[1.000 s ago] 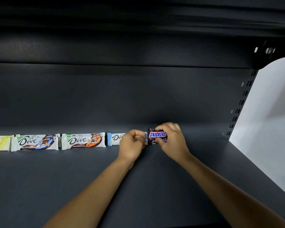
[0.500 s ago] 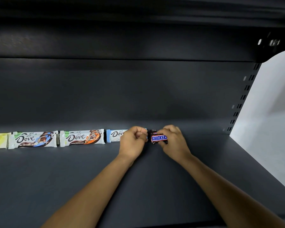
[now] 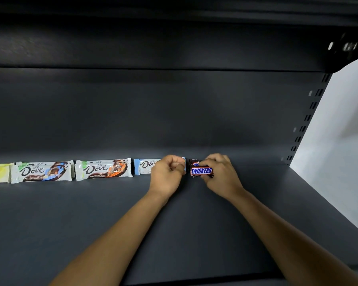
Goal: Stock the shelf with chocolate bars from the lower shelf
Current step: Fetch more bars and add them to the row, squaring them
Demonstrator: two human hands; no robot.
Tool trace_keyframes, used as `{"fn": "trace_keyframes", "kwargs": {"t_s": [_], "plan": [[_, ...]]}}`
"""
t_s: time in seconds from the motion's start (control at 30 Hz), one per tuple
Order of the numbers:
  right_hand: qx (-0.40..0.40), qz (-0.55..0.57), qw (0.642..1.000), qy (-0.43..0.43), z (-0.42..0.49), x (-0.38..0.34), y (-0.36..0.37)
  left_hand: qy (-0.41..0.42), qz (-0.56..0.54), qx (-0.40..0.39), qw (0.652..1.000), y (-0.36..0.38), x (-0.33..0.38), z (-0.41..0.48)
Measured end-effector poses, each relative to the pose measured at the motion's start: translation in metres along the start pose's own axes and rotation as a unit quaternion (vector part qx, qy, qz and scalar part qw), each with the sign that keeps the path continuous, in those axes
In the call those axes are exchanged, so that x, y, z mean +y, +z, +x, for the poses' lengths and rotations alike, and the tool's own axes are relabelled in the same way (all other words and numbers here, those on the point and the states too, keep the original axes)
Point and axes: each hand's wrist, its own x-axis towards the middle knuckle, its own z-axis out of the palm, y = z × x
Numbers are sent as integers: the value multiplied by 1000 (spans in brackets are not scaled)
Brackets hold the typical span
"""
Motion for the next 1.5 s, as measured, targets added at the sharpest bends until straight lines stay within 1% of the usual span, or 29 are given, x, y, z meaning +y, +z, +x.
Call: {"fn": "trace_keyframes", "kwargs": {"t_s": [0.17,0.27,0.37,0.43,0.6,0.77,0.83,1.03,1.13,1.23,1.33,1.4,1.5], "plan": [[-17,-6,1000,-6,-1,-2,-2,-1,9,-6,1000,-1,1,-3],[-31,-18,999,-3,-2,-4,-5,16,33,-6,999,-2,3,-6],[-54,-37,998,19,-2,-10,-12,46,97,-16,994,-4,6,-9],[-51,-46,997,26,-1,-15,-20,72,161,-20,984,-5,11,-13],[-53,-84,995,33,-13,-34,-37,124,314,-31,941,-6,25,-25],[-67,-105,990,65,-44,-56,-37,202,455,-51,866,-15,31,-47],[-65,-105,990,72,-57,-66,-37,212,499,-66,837,-21,30,-58],[-88,-116,988,52,-90,-97,-45,211,553,-63,803,-39,37,-101],[-97,-118,988,36,-103,-110,-51,211,560,-56,799,-45,41,-122],[-88,-117,989,10,-120,-122,-58,211,560,-48,800,-48,45,-146],[-72,-106,992,-17,-141,-129,-63,231,548,-31,804,-48,46,-173],[-50,-75,995,-34,-157,-133,-65,247,525,-11,814,-47,41,-189],[-26,-13,998,-48,-181,-137,-66,270,471,15,840,-50,30,-214]]}}
